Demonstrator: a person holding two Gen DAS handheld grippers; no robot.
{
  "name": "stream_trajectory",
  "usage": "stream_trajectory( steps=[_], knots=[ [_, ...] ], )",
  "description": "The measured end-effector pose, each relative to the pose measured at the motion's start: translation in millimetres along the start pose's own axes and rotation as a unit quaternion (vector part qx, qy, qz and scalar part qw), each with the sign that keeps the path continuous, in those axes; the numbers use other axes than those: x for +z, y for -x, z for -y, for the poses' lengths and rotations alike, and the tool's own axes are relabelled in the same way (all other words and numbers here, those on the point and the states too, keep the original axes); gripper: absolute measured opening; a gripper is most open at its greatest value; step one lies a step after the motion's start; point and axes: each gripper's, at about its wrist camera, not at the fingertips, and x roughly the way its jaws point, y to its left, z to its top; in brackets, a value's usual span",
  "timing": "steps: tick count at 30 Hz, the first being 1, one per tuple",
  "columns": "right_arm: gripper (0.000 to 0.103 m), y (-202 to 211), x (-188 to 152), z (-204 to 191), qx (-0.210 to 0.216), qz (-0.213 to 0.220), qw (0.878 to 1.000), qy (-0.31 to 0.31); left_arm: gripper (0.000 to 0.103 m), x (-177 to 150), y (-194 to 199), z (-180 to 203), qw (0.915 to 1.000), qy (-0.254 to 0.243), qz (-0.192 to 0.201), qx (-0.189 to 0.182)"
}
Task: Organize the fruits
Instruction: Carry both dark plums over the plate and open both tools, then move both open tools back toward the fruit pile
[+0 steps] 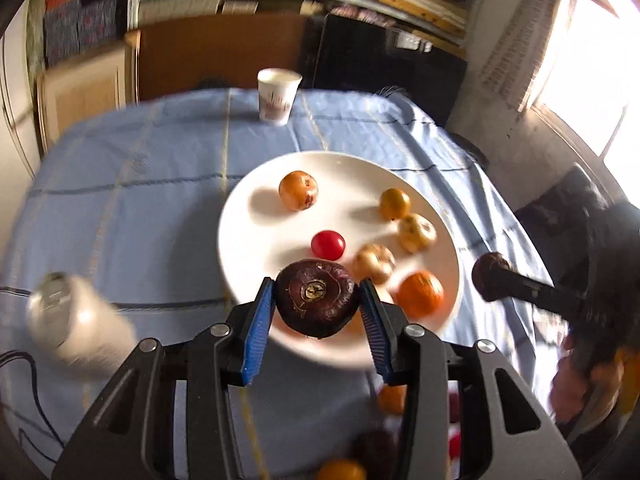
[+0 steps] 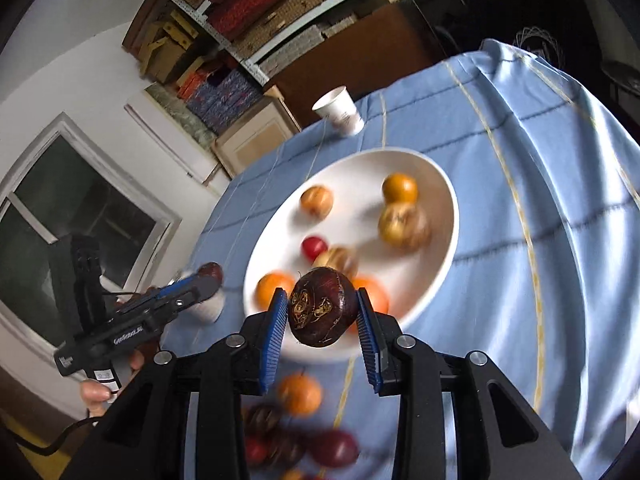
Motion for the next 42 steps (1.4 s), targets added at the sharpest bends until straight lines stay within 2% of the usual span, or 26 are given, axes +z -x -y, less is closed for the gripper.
stream_trajectory(
  steps=[3,5,6,7,8,12,14,17,19,23,27,30,34,40,42],
  knots=[
    [0.035,-18.9,4.5,6.6,-0.006,0.001,1.0,0.011,0.043,12.5,-31.3,-4.3,0.9994,0.01,-0.019,0.026],
    [0.039,-28.4,5.6,9.7,-0.006,0.0,1.0,0.01,0.044,13.9,-40.7,-4.3,0.999,0.009,-0.019,0.04],
    [0.05,-28.9,6.2,10.7,-0.005,0.002,1.0,0.009,0.055,14.5,-42.9,-3.7,0.9989,0.008,-0.017,0.044],
    [0.059,-26.6,5.4,10.5,-0.008,0.008,1.0,0.011,0.074,14.2,-42.2,-2.4,0.9987,0.009,-0.013,0.049],
    [0.059,-24.0,5.3,9.3,-0.01,0.014,1.0,0.016,0.08,13.7,-39.6,-2.3,0.9985,0.011,-0.006,0.053],
    [0.059,-1.0,-7.1,-7.8,-0.012,0.037,0.997,0.066,0.081,-1.9,-10.3,3.7,0.9972,-0.009,0.028,0.068],
    [0.059,15.5,-24.3,-21.7,-0.013,0.047,0.993,0.108,0.089,-16.2,5.7,3.7,0.9973,-0.013,0.038,0.061],
    [0.059,31.3,-52.8,-34.3,-0.009,0.049,0.986,0.162,0.09,-48.3,30.9,0.6,0.9968,-0.012,0.059,0.052],
    [0.059,31.1,-69.1,-35.3,-0.014,0.03,0.983,0.18,0.093,-71.7,46.3,-4.9,0.9961,0.001,0.078,0.04],
    [0.059,25.7,-87.4,-32.9,-0.037,-0.002,0.981,0.189,0.094,-108.7,61.5,-16.7,0.996,0.024,0.081,0.028],
    [0.059,21.7,-100.3,-39.4,-0.03,-0.029,0.978,0.203,0.097,-130.4,68.5,-27.0,0.9947,0.043,0.082,0.046],
    [0.059,12.9,-108.1,-40.5,-0.041,-0.049,0.975,0.211,0.097,-136.5,68.8,-33.5,0.9949,0.057,0.074,0.038],
    [0.059,6.4,-111.0,-38.9,-0.048,-0.065,0.974,0.212,0.097,-138.2,71.7,-36.3,0.9931,0.058,0.083,0.059],
    [0.059,-1.6,-112.1,-31.4,-0.056,-0.087,0.975,0.195,0.097,-140.7,69.0,-37.0,0.9936,0.058,0.075,0.061],
    [0.055,-3.8,-112.2,-30.6,-0.057,-0.091,0.975,0.193,0.097,-141.2,68.3,-35.9,0.9937,0.055,0.074,0.063]
  ],
)
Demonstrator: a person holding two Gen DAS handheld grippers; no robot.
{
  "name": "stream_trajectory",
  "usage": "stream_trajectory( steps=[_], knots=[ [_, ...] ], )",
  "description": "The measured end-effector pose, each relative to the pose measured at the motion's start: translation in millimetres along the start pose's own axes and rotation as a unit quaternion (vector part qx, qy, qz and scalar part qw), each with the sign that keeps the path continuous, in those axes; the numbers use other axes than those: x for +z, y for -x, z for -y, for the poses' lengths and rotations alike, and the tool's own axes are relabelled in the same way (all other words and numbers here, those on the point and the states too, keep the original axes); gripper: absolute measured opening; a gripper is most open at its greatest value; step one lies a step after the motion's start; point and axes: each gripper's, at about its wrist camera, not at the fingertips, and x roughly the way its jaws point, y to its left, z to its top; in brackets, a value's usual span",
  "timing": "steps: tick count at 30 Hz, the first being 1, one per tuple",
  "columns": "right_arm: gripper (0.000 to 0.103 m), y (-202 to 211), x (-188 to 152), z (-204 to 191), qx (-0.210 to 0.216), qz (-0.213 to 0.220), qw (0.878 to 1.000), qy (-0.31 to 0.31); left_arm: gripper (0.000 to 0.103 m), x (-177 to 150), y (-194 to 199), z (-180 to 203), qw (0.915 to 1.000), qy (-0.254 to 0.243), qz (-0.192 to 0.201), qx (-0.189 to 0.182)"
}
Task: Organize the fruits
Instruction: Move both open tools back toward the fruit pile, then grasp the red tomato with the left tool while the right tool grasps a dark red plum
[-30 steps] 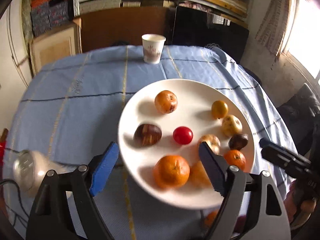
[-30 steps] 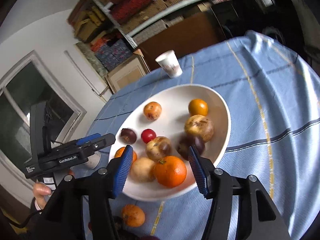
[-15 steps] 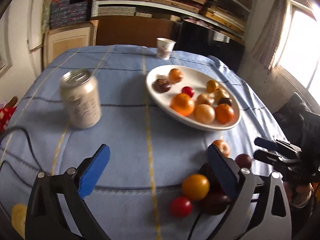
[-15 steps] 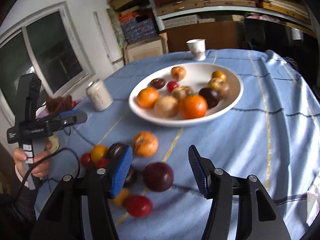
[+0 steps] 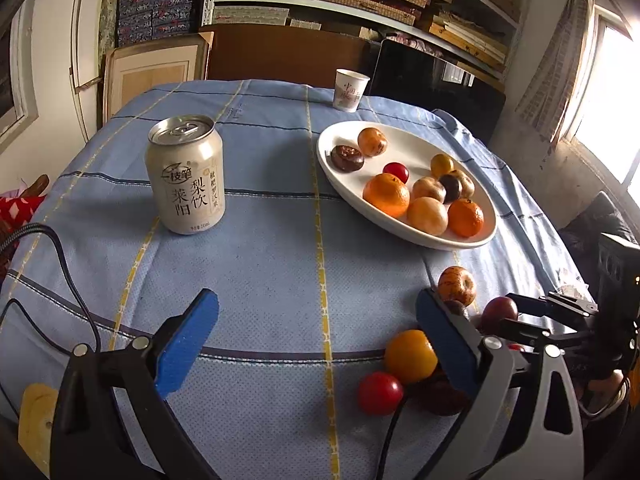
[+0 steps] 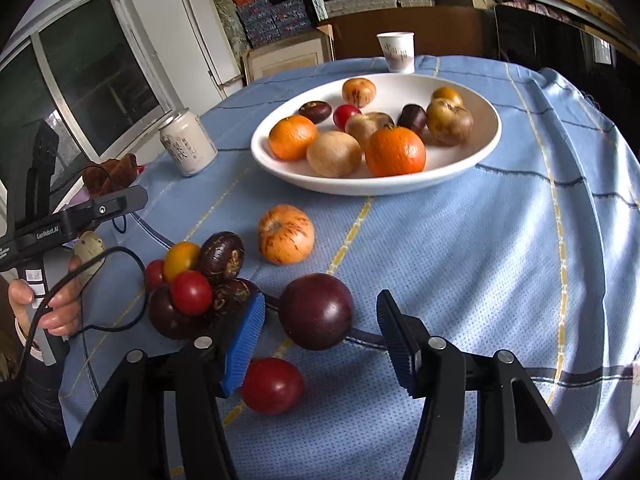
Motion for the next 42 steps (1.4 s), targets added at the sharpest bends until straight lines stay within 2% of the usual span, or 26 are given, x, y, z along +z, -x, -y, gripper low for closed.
stream_trajectory(
  steps=[4,6,10,13,15,17,22,28,32,42],
  knots=[
    [0.038,-2.8,-0.1,2.1,0.017,-0.007,1.0,-0.007,0.097,-2.1,1.7,4.1,0.9999,-0.015,0.0,0.004],
    [0.038,0.0,0.6,3.6,0.015,0.001,1.0,-0.011,0.097,-3.4,2.6,4.2,0.9997,-0.022,-0.001,0.005],
    [0.038,12.9,4.3,15.1,0.047,0.027,0.998,-0.045,0.096,-11.0,1.1,2.2,0.9989,-0.039,-0.02,-0.015],
    [0.038,34.3,6.6,28.0,0.098,0.066,0.99,-0.075,0.077,-21.9,1.5,7.0,0.9964,-0.072,-0.032,-0.032],
    [0.038,46.1,6.6,33.7,0.113,0.089,0.986,-0.086,0.068,-30.4,0.4,11.5,0.9941,-0.091,-0.042,-0.041],
    [0.038,53.9,5.9,37.1,0.106,0.105,0.985,-0.088,0.057,-39.8,-1.6,17.8,0.9904,-0.113,-0.057,-0.057],
    [0.038,50.7,3.4,39.5,0.095,0.097,0.986,-0.098,0.052,-51.9,-4.5,32.4,0.9838,-0.151,-0.068,-0.069],
    [0.038,50.5,1.8,36.1,0.091,0.095,0.987,-0.089,0.048,-54.7,-9.5,33.6,0.9831,-0.155,-0.073,-0.065],
    [0.038,50.7,0.5,36.0,0.088,0.095,0.988,-0.088,0.037,-55.8,-13.2,34.6,0.9824,-0.158,-0.077,-0.064],
    [0.038,48.1,-0.6,37.0,0.083,0.088,0.989,-0.087,0.03,-56.7,-12.8,37.2,0.9814,-0.164,-0.074,-0.067]
  ],
)
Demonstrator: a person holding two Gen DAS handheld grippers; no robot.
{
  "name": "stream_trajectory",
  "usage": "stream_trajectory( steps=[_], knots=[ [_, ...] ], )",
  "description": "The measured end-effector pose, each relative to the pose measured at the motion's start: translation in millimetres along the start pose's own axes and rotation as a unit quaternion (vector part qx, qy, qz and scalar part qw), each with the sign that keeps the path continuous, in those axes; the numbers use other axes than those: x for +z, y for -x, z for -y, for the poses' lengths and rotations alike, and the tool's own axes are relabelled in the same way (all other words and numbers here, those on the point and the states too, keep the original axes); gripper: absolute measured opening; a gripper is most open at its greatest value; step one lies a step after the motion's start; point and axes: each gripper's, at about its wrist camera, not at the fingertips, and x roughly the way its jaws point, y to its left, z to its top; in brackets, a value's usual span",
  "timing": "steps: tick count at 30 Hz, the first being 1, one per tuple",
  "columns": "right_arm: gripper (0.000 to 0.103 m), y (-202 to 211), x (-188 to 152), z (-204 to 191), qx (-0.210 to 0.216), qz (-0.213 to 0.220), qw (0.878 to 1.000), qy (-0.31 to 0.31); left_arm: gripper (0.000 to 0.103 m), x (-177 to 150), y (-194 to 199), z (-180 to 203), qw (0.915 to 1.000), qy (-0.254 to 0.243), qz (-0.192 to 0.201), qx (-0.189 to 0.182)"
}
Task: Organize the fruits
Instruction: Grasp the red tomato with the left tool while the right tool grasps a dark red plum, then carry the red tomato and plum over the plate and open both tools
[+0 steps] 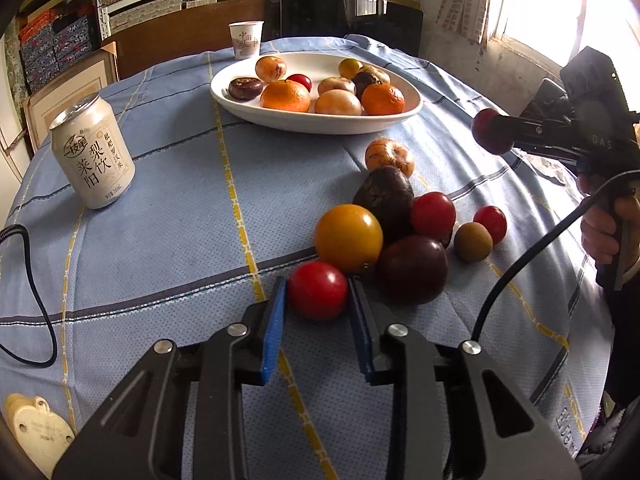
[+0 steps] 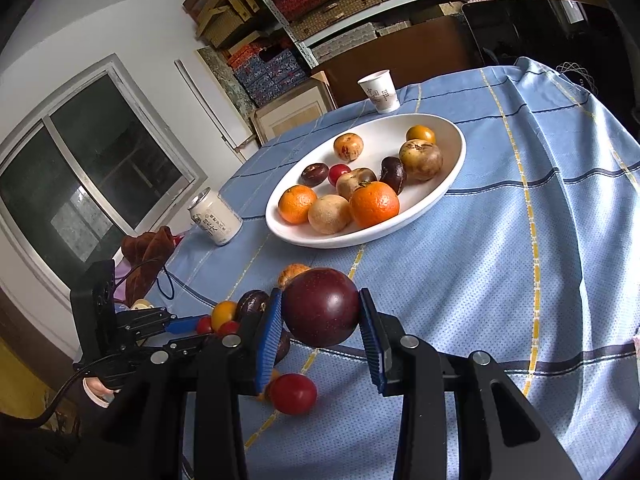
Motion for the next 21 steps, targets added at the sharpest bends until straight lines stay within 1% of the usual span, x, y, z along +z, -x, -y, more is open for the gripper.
stream_trajectory(
  steps=[7,8,9,10,12,13,14,16,19,21],
  knots=[
    [0.038,-3.7,-0.3,1.2,-0.001,-0.005,1.0,-0.001,0.03,0.0,3.9,-2.4,0.9999,0.008,0.007,-0.004],
    [0.038,-4.5,0.2,1.9,0.002,-0.005,1.0,-0.003,0.03,0.5,5.7,-4.2,0.9998,0.013,0.011,-0.01],
    [0.038,-6.2,1.7,4.1,0.016,-0.007,1.0,-0.012,0.03,1.4,7.3,-6.7,0.9996,0.019,0.014,-0.016],
    [0.038,-9.2,3.6,6.2,0.028,-0.011,0.999,-0.023,0.03,3.9,9.6,-12.0,0.9989,0.031,0.019,-0.03],
    [0.038,-14.5,8.3,6.0,0.028,-0.019,0.999,-0.03,0.03,11.1,12.4,-21.7,0.9968,0.055,0.024,-0.052],
    [0.038,-16.7,12.7,2.9,0.021,-0.018,0.999,-0.025,0.03,18.6,14.7,-27.1,0.9957,0.067,0.026,-0.06],
    [0.038,-17.6,16.5,0.5,0.018,-0.013,0.999,-0.024,0.03,26.7,17.8,-30.5,0.9953,0.072,0.03,-0.058],
    [0.038,-20.8,30.0,-2.3,0.026,-0.001,0.999,-0.033,0.03,43.9,22.6,-34.1,0.9954,0.072,0.039,-0.05],
    [0.038,-27.1,48.4,-3.0,0.041,0.022,0.998,-0.049,0.03,73.7,23.5,-38.2,0.9941,0.079,0.046,-0.059],
    [0.038,-35.2,59.7,-2.6,0.042,0.04,0.997,-0.057,0.03,90.4,19.8,-39.8,0.9935,0.085,0.05,-0.057]
  ],
)
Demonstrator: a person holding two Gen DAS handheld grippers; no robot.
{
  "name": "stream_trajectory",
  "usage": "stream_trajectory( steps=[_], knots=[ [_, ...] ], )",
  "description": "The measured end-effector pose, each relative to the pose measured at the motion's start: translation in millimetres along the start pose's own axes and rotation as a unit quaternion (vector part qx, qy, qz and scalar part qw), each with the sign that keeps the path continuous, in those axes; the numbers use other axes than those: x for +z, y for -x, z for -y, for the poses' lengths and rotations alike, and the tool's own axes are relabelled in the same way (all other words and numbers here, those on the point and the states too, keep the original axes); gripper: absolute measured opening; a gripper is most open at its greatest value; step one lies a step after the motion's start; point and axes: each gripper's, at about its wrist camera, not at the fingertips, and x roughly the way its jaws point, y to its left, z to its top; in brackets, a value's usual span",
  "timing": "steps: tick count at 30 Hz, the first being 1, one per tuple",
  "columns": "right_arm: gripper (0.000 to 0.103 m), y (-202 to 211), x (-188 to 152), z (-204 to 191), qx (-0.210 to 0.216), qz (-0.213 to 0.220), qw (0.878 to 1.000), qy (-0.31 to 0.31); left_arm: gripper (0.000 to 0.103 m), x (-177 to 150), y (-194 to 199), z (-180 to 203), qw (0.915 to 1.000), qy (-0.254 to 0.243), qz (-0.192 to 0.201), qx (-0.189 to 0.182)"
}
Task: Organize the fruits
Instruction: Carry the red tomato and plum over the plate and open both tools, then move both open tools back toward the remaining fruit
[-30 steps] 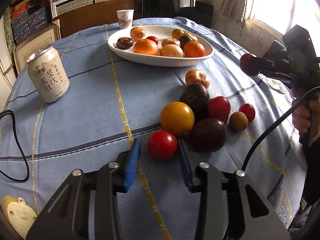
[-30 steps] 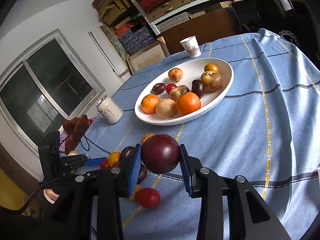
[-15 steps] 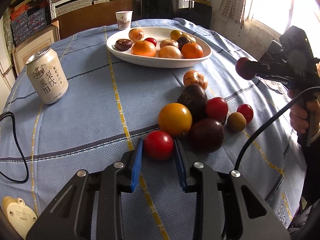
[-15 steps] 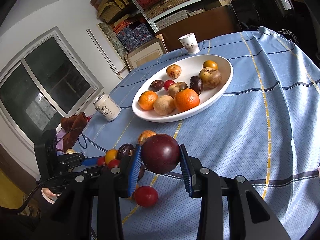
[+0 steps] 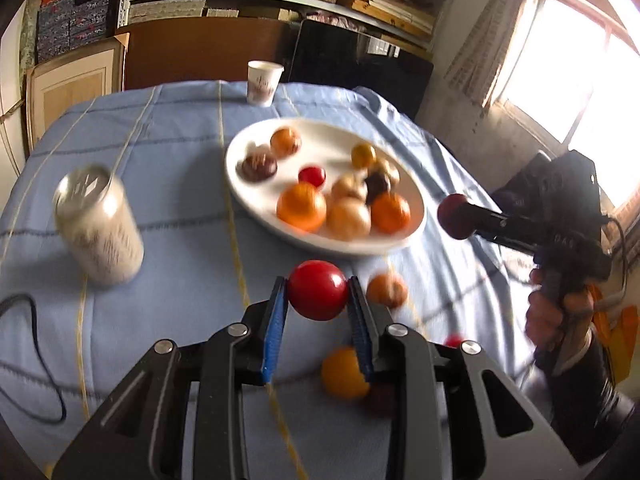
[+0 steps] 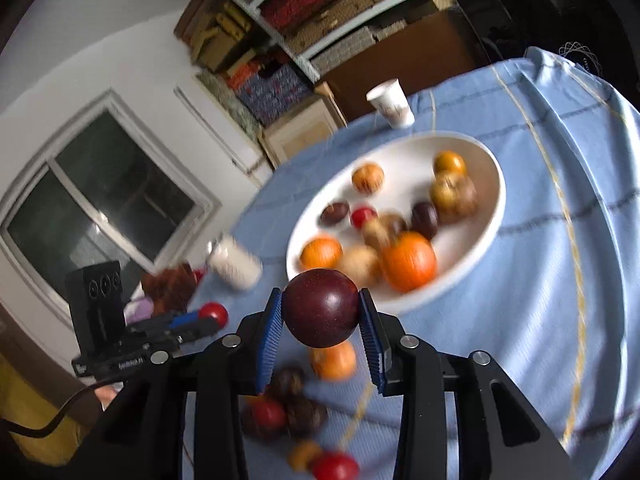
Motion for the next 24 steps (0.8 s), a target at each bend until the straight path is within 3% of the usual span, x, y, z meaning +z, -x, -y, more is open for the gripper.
stream_trajectory(
  steps=[8,11,12,13,15,18,21,24],
  knots=[
    [0.038,-46.6,20.7,7.1,-0.042,0.003,0.999,0.003,0.03,64.7,-53.3,1.7,0.9984,0.004,-0.004,0.057],
    [0.045,-50.0,24.4,8.4,-0.045,0.008,0.999,0.01,0.03,82.4,-75.1,-1.7,0.9973,0.005,-0.009,0.072],
    [0.061,-48.2,24.5,8.2,-0.045,0.013,0.999,0.011,0.04,87.0,-82.0,-2.2,0.9963,0.005,-0.007,0.086],
    [0.066,-45.0,24.5,7.6,-0.045,0.02,0.999,0.014,0.069,88.4,-84.0,-2.6,0.9955,0.007,-0.006,0.094],
    [0.066,-34.3,23.1,3.4,-0.039,0.023,0.999,0.028,0.092,86.7,-77.3,-3.3,0.9944,0.02,0.014,0.103],
    [0.066,-14.9,18.2,-6.6,-0.03,0.027,0.998,0.056,0.092,71.6,-57.8,1.0,0.9951,0.017,0.029,0.093],
    [0.071,0.0,4.2,-12.3,-0.031,0.027,0.996,0.079,0.099,44.4,-35.8,6.6,0.9924,0.002,0.049,0.113],
    [0.073,0.4,-13.6,-6.9,-0.056,0.008,0.995,0.077,0.098,11.1,-16.6,8.0,0.9881,-0.015,0.07,0.136]
  ],
)
